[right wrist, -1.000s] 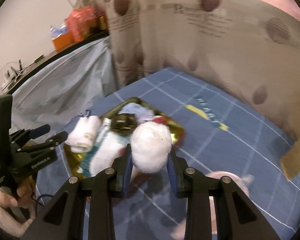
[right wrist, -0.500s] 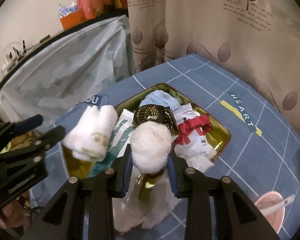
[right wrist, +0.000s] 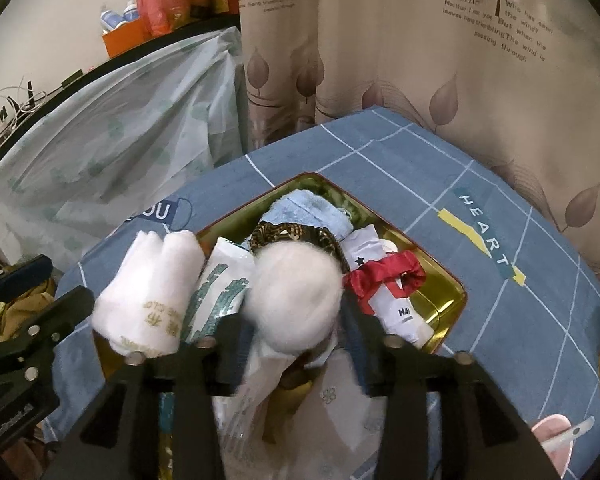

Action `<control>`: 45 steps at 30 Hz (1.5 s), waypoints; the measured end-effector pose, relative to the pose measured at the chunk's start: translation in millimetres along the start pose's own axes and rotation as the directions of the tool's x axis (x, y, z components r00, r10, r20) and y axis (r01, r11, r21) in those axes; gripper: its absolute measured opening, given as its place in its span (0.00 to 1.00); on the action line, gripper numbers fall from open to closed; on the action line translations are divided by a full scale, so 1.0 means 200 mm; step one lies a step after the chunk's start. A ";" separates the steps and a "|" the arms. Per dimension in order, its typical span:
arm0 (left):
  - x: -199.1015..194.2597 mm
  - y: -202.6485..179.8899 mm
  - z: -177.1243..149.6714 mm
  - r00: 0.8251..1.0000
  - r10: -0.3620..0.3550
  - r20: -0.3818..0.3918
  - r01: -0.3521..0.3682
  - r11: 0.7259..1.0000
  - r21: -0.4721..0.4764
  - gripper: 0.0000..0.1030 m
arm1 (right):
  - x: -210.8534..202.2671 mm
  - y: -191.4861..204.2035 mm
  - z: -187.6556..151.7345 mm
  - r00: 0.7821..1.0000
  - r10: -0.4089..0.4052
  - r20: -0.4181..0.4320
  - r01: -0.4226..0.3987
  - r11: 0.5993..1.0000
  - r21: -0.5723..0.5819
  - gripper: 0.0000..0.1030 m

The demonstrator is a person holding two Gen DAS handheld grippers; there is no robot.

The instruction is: Organize soft objects

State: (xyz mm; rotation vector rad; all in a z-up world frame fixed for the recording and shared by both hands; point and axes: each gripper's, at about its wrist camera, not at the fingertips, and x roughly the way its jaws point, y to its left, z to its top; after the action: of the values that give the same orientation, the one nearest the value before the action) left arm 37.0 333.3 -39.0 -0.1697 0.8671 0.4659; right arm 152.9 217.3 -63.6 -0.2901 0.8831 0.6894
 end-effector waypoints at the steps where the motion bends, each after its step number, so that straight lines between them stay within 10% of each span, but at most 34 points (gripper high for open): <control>1: 0.00 0.00 0.00 1.000 0.000 0.000 0.000 1.000 0.001 0.58 | -0.01 0.00 0.00 1.000 0.002 0.007 -0.002 1.000 0.001 0.56; 14: -0.01 -0.03 -0.01 1.000 0.006 0.019 -0.007 1.000 0.025 0.58 | -0.41 0.04 -0.18 0.981 -0.122 0.150 0.118 0.992 0.036 0.97; 45: -0.04 -0.09 -0.03 1.000 0.002 0.025 -0.004 0.998 0.068 0.58 | -0.46 -0.01 -0.49 0.981 -0.170 0.091 0.150 0.969 0.195 0.98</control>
State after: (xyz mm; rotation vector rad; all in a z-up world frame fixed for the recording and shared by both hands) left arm 37.4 313.6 -37.2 -0.0997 0.8573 0.4402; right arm 54.0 126.5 -50.4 -0.1517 0.8060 0.4637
